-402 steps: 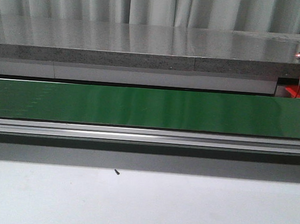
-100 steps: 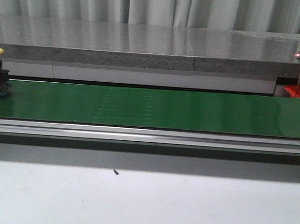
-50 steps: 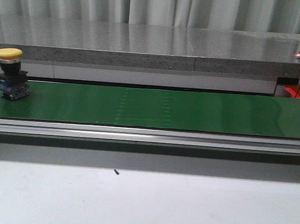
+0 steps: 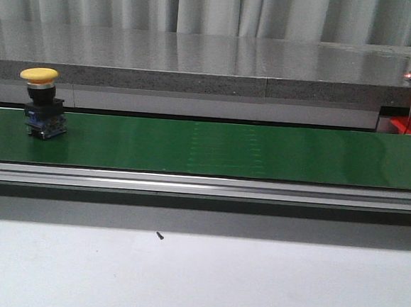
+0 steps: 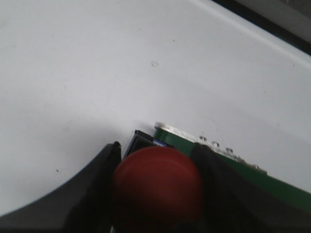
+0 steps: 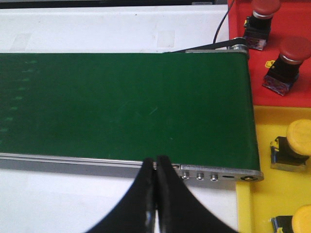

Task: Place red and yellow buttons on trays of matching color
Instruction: 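Lower the left gripper onto the last red-capped button and grasp it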

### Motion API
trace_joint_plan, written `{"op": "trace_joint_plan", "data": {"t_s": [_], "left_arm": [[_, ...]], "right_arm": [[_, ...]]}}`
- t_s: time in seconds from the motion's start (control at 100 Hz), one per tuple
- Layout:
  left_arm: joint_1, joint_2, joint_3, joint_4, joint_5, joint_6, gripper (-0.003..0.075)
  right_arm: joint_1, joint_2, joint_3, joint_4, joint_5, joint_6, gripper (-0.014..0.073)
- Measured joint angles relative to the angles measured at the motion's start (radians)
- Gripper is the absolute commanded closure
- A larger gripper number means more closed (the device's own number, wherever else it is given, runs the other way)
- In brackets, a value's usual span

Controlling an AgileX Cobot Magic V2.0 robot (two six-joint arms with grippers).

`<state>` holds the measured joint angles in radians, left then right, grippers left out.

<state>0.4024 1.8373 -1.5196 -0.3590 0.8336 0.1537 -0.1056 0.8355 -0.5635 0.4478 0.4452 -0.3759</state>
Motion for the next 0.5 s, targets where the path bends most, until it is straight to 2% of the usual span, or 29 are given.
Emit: {"op": "trace_joint_plan", "data": {"t_s": [0.24, 0.5], "left_arm": [[-0.042, -0.102, 0.109, 0.003, 0.007, 0.011, 0.0545], [-0.061, -0.113, 0.202, 0.008, -0.008, 0.011, 0.0542]], "right_arm": [[0.0, 0.0, 0.0, 0.0, -0.001, 0.0, 0.0715], [0.0, 0.0, 0.0, 0.001, -0.001, 0.0, 0.0715]]}}
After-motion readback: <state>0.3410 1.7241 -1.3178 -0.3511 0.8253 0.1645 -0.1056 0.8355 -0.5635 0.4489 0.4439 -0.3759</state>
